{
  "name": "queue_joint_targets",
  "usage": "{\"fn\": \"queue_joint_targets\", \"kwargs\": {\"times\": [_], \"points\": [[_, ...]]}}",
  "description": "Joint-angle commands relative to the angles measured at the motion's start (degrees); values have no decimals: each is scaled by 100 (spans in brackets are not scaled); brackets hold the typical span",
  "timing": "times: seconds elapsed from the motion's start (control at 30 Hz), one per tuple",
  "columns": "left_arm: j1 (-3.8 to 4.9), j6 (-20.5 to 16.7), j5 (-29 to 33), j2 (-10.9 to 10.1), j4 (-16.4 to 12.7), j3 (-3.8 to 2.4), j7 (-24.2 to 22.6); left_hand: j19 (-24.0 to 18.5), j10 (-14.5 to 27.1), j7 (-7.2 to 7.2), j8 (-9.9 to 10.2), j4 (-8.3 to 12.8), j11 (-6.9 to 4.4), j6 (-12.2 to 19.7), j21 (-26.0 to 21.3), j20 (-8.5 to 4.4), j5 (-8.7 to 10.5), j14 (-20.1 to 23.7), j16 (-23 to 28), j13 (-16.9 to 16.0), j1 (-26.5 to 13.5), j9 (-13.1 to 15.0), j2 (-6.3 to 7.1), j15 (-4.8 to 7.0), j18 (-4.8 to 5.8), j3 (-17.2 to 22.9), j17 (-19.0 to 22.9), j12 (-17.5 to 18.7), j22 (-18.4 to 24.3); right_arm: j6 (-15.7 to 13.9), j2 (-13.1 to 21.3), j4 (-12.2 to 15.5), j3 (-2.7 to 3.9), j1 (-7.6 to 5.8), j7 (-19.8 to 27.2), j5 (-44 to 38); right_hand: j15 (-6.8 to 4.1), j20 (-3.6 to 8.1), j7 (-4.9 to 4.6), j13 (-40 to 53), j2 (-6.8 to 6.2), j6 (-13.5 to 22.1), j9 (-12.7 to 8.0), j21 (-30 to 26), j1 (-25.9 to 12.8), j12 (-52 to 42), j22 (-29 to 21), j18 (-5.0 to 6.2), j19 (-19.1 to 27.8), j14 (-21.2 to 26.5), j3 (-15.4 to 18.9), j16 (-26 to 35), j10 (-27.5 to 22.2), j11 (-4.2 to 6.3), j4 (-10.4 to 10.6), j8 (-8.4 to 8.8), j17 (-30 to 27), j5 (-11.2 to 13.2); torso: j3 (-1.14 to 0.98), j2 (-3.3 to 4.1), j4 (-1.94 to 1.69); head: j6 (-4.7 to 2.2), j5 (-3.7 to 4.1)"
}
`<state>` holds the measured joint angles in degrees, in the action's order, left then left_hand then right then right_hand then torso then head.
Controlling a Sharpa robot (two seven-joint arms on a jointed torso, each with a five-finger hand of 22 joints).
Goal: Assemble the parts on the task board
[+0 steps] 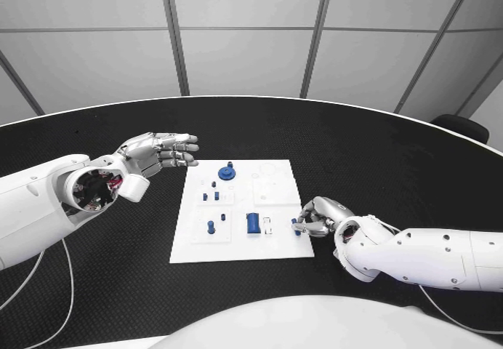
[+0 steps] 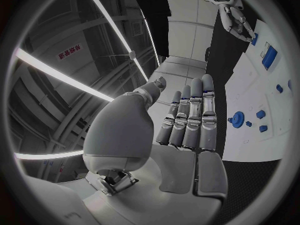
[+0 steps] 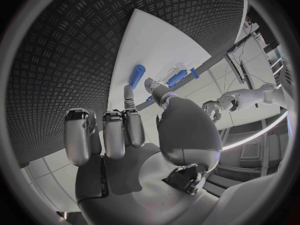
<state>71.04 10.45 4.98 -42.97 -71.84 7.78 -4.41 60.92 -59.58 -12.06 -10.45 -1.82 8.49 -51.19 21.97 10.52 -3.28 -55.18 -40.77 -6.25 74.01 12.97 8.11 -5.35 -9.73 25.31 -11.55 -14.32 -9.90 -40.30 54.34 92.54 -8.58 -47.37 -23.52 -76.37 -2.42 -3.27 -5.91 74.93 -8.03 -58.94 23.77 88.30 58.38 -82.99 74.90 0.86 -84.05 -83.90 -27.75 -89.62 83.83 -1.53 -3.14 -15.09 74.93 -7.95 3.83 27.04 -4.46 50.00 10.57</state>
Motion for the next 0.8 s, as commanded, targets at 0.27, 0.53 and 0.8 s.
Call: {"fn": "queue_joint_targets", "kwargs": {"times": [0.27, 0.53, 0.8], "points": [[0, 7, 0, -11, 2, 0, 14, 39, 32, 4, 6, -21, -2, 24, -34, -2, 24, 36, 14, 3, 11, -9, -13, 17, -72, 7, -8, -30, 8, 206, -29, -41, 0, 2, -107, 0, -53, 44, 32, 1112, 9, 0, 24, -16, 63, 13, 1454, -48, -563, -610, -3, -38, 276, 50, 42, -51, 1507, -49, 7, -9, -11, 0, -5], [0, 14, 0, -19, -6, 0, 24, 39, 32, 4, 6, -21, -2, 24, -34, -2, 24, 36, 14, 3, 11, -9, -13, 17, -72, 7, -8, -30, 8, 457, -107, -97, 0, 2, -257, -173, -81, 62, 70, 1113, 21, -37, 78, -16, 228, 13, 1454, -48, -563, -610, -40, -38, 275, 84, -10, -127, 1507, -65, 3, -2, 1, 0, -26], [0, 17, 0, -24, -11, 0, 31, 45, 34, 4, 5, -26, -2, 24, -39, -2, 24, 36, 13, 3, 12, -9, -10, 17, -72, 3, -11, -35, 12, 620, -153, -178, 0, 2, -413, -398, -99, 83, 88, 1109, 74, -7, 156, -6, 507, 26, 1458, -51, -565, -610, -158, -38, 270, 102, -133, -210, 1507, 424, 1, -3, -5, 0, -25]]}}
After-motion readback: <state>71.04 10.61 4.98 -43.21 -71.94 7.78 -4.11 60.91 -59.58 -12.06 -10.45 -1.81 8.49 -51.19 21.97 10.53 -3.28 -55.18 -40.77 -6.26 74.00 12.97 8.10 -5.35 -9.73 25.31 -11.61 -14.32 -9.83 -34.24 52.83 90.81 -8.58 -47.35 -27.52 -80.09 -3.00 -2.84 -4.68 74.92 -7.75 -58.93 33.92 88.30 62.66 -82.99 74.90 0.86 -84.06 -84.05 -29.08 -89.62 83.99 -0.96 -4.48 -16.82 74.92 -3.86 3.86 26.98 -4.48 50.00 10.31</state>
